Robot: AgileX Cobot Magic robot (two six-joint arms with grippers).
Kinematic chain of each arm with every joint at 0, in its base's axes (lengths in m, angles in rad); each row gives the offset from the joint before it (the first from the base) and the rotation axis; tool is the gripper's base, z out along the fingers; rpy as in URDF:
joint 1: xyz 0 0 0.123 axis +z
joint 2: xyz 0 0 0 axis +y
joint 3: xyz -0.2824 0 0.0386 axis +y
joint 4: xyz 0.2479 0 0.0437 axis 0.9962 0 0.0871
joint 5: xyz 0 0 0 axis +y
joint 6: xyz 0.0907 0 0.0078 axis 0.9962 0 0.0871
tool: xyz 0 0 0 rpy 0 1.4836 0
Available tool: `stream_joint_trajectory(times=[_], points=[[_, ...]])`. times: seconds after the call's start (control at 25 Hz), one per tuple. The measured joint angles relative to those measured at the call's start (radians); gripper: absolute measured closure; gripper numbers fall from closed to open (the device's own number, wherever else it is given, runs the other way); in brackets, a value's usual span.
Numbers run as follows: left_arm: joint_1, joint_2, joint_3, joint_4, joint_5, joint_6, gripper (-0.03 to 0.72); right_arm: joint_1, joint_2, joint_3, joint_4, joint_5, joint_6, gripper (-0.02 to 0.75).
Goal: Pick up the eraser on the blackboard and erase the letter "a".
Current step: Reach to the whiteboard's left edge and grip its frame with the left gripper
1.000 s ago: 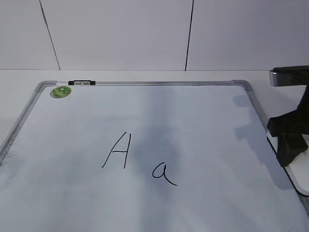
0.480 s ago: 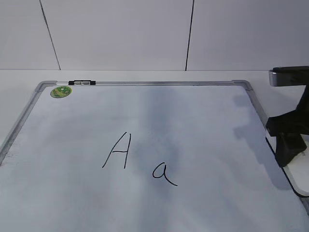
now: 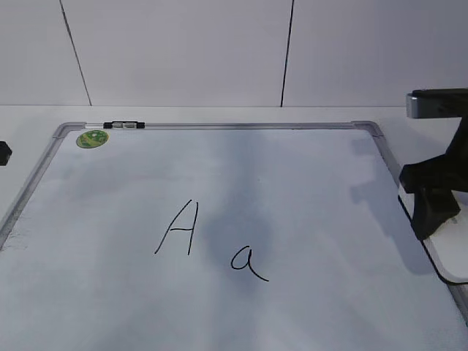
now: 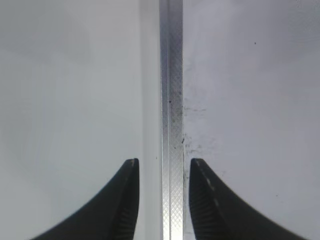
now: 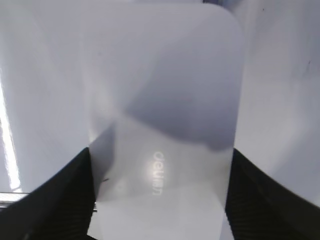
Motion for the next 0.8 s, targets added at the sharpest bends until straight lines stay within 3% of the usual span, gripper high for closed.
stream_joint_trajectory(times=[0.44,0.8], points=[[0.0,0.131,-0.004,0.004,-0.06,0.0,0.434,0.002,0.0,-0.013,0.003,0.0,0.0,0.176],[0.0,0.184,-0.006,0.004,-0.089,0.0,0.434,0.061,0.021,-0.013,0.003,0.0,-0.002,0.176]])
